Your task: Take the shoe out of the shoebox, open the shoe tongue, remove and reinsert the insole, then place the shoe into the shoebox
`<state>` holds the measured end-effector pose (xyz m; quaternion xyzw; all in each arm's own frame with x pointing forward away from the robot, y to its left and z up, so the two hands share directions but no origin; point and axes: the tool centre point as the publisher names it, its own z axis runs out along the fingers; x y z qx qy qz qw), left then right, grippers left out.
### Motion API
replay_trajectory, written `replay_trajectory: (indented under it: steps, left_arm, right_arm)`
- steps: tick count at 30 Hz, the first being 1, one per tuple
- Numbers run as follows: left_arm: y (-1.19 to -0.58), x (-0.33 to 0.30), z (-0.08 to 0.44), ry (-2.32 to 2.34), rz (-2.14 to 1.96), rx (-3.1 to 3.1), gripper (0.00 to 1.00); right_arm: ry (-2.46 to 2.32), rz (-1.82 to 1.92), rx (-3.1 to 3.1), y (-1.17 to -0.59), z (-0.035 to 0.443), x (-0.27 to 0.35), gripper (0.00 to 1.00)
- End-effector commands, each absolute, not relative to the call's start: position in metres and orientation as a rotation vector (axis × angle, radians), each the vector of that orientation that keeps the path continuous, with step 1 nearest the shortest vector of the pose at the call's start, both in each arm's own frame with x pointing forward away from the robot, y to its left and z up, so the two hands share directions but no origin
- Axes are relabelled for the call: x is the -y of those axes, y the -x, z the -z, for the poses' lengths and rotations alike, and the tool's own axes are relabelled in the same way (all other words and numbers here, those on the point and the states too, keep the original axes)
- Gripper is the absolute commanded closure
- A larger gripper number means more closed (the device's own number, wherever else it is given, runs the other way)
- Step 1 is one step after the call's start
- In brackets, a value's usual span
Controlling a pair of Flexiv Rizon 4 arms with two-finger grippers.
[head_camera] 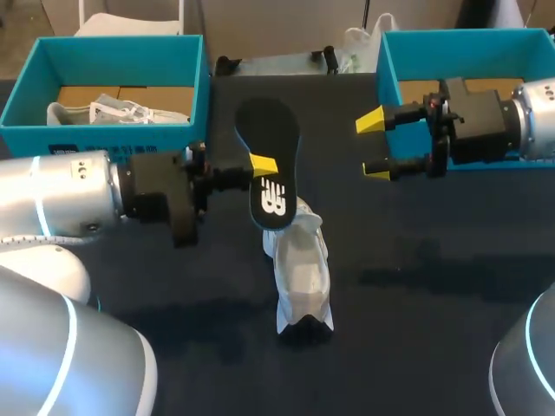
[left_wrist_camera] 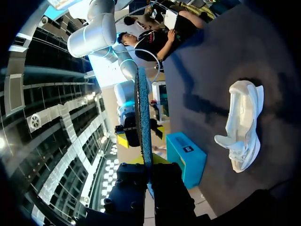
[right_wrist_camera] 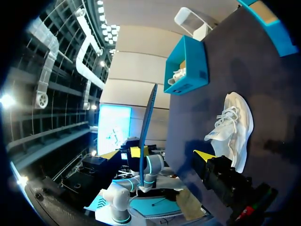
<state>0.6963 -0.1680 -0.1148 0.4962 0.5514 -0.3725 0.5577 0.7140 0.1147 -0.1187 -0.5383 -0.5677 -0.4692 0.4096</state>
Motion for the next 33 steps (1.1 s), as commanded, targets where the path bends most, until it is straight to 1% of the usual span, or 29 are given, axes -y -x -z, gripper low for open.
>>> replay_trajectory:
  steps: [1, 7, 13, 25, 33]
  left_arm:
    - [-0.702, 0.176, 0.121, -1.181, 0.881, -1.308, 1.00]
    - [-0.711, 0.187, 0.137, -1.196, 0.824, -1.278, 1.00]
    - [-0.716, 0.192, 0.144, -1.153, 0.833, -1.280, 1.00]
    - [-0.714, 0.194, 0.145, -1.139, 0.865, -1.282, 1.00]
    - [-0.713, 0.201, 0.153, -1.130, 0.867, -1.279, 1.00]
  right_arm:
    - [1.358, 1.180, 1.430, -0.715, 0.119, -0.117, 0.00]
    - [1.377, 1.154, 1.413, -0.732, 0.122, -0.134, 0.00]
    - [1.340, 1.164, 1.385, -0.738, 0.128, -0.156, 0.00]
    - [1.319, 1.175, 1.375, -0.738, 0.130, -0.158, 0.00]
    - [1.316, 1.141, 1.358, -0.746, 0.139, -0.175, 0.00]
